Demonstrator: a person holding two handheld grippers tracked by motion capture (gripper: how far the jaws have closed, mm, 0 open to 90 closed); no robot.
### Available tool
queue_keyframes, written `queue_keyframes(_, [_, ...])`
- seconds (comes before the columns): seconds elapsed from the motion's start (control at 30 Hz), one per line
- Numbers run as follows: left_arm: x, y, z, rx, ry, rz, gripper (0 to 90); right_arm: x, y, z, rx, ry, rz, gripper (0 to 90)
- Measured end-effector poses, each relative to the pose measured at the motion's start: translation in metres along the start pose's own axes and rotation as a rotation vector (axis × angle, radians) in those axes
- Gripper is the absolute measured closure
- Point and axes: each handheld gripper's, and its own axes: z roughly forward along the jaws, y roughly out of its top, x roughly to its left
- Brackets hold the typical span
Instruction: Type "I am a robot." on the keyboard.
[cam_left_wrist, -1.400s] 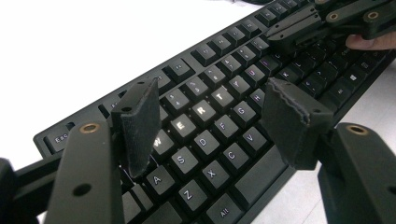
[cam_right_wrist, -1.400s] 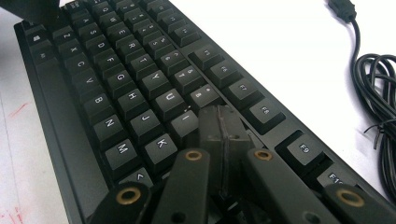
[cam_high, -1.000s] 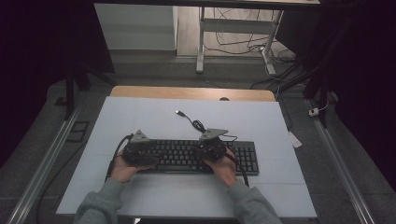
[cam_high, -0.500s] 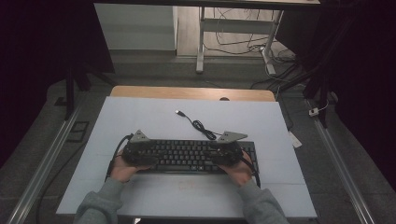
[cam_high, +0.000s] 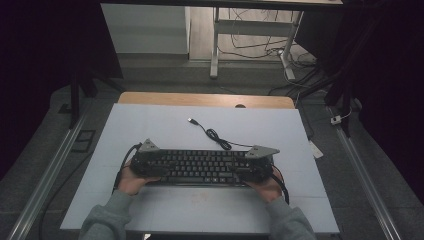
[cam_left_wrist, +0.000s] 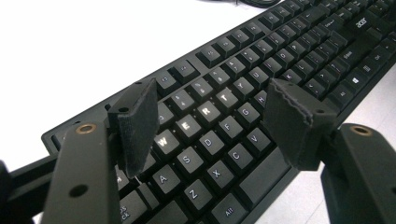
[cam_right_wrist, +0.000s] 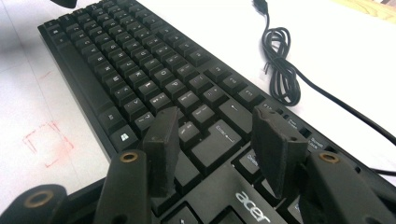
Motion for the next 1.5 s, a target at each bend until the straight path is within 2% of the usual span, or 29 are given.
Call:
queue_keyframes(0.37, [0.002, 0.0, -0.002, -0.009, 0.017, -0.02, 34.9, 0.0, -0.001, 0.001, 0.001, -0.004, -0.007, 51.7])
queue_keyframes(0.57, [0.001, 0.0, -0.002, -0.008, 0.007, 0.0, 42.5, 0.0, 0.0, 0.001, -0.003, -0.005, -0.009, 51.7])
queue_keyframes(0.77, [-0.004, 0.0, 0.0, 0.007, -0.04, 0.043, 63.7, 0.001, 0.0, 0.001, 0.002, -0.006, -0.014, 51.7])
queue_keyframes(0.97, [-0.009, 0.0, 0.003, 0.038, -0.056, 0.081, 87.3, 0.001, 0.0, 0.002, 0.006, -0.005, -0.017, 51.7])
queue_keyframes(1.0, [-0.01, 0.0, 0.004, 0.042, -0.06, 0.083, 88.8, 0.001, 0.0, 0.002, 0.006, -0.005, -0.017, 51.7])
queue_keyframes(1.27, [-0.027, 0.001, 0.021, 0.088, -0.093, 0.13, 88.9, 0.001, 0.0, 0.003, 0.015, -0.006, -0.021, 51.7])
queue_keyframes(1.5, [-0.034, 0.002, 0.031, 0.112, -0.094, 0.142, 88.9, 0.001, -0.001, 0.004, 0.015, -0.004, -0.019, 51.7])
